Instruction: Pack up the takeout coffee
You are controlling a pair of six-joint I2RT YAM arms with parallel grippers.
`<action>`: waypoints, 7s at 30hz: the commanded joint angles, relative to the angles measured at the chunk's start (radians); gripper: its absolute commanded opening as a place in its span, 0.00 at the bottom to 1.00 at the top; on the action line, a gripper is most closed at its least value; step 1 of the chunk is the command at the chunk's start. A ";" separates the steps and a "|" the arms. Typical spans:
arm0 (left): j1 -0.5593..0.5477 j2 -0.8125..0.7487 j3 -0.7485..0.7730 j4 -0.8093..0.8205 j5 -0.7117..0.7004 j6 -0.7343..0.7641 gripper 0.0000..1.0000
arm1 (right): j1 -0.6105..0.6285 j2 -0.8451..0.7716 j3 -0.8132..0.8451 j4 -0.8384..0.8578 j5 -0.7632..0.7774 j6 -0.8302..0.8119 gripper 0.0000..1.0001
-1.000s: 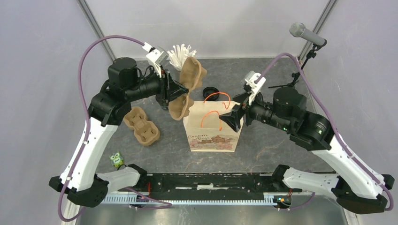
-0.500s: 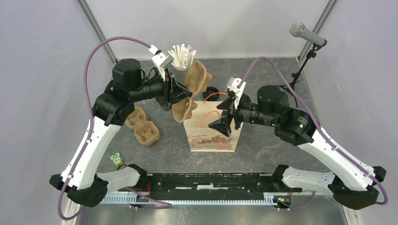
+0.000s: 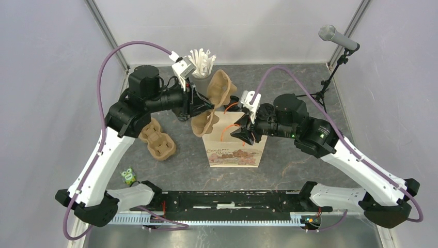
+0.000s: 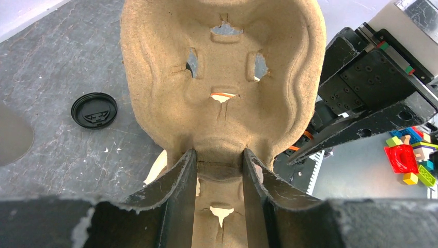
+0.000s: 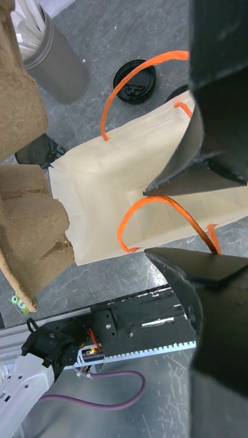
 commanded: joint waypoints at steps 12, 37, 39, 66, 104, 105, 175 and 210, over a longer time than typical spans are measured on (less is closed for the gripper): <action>-0.043 -0.004 -0.022 0.068 0.061 -0.035 0.33 | -0.002 0.004 0.032 -0.019 -0.091 -0.217 0.00; -0.090 -0.060 -0.227 0.380 0.138 -0.210 0.32 | -0.001 -0.143 -0.136 0.076 -0.291 -0.495 0.00; -0.098 -0.069 -0.247 0.381 0.132 -0.212 0.32 | -0.002 -0.153 -0.153 0.086 -0.295 -0.495 0.00; -0.237 -0.073 -0.325 0.217 -0.093 0.091 0.27 | -0.001 -0.185 -0.187 0.085 -0.284 -0.501 0.00; -0.351 -0.037 -0.343 0.059 -0.211 0.338 0.25 | -0.001 -0.231 -0.217 0.236 -0.183 -0.285 0.29; -0.354 -0.035 -0.343 0.059 -0.211 0.340 0.25 | -0.001 -0.235 -0.206 0.260 -0.165 -0.237 0.30; -0.453 0.221 -0.072 -0.331 -0.506 0.266 0.18 | -0.003 -0.101 -0.185 -0.010 0.498 0.349 0.00; -0.480 0.164 0.002 -0.273 -0.519 -0.026 1.00 | -0.002 -0.197 -0.343 0.114 0.482 0.394 0.00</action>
